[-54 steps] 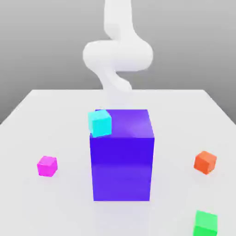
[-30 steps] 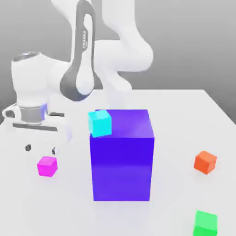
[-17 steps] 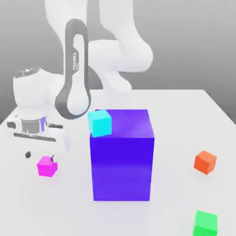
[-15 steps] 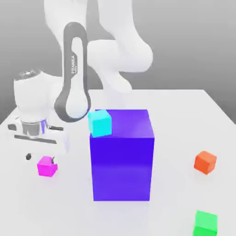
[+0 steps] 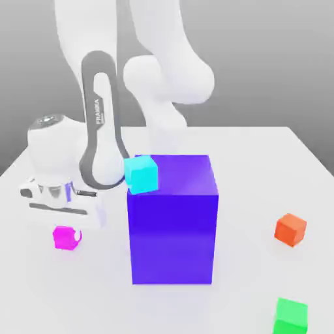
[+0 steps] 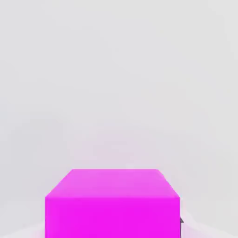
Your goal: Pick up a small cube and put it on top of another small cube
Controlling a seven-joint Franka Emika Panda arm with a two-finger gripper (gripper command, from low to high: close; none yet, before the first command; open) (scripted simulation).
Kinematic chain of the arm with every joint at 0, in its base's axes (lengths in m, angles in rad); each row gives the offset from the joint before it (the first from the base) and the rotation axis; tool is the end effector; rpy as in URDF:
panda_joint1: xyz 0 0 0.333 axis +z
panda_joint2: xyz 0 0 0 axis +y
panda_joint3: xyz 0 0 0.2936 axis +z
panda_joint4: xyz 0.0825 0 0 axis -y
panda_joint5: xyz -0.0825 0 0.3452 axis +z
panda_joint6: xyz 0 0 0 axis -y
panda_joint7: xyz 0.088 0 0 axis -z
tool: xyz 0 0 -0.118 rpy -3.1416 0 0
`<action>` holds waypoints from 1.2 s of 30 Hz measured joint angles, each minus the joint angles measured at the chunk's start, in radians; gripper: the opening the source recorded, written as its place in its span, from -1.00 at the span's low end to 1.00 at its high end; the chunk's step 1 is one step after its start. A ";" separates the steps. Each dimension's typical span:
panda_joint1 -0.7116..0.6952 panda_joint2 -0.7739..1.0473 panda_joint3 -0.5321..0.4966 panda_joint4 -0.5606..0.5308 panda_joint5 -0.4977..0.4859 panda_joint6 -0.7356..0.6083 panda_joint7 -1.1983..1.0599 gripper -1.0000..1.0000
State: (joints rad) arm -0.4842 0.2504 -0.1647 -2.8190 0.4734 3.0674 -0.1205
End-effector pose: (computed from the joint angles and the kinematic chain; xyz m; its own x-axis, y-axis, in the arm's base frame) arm 0.2453 -0.2389 0.1426 0.5442 -0.8389 0.0112 -0.8389 -0.5442 0.0032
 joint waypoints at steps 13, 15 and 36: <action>0.191 -0.194 -0.291 -0.047 -0.389 -0.135 0.287 -1.00; 0.187 -0.220 -0.299 -0.057 -0.436 -0.154 0.323 -1.00; 0.445 -0.006 0.090 0.409 -0.348 -0.445 0.113 -1.00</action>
State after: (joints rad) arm -0.0389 0.2443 -0.0750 -2.4096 0.1253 2.6228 -0.0074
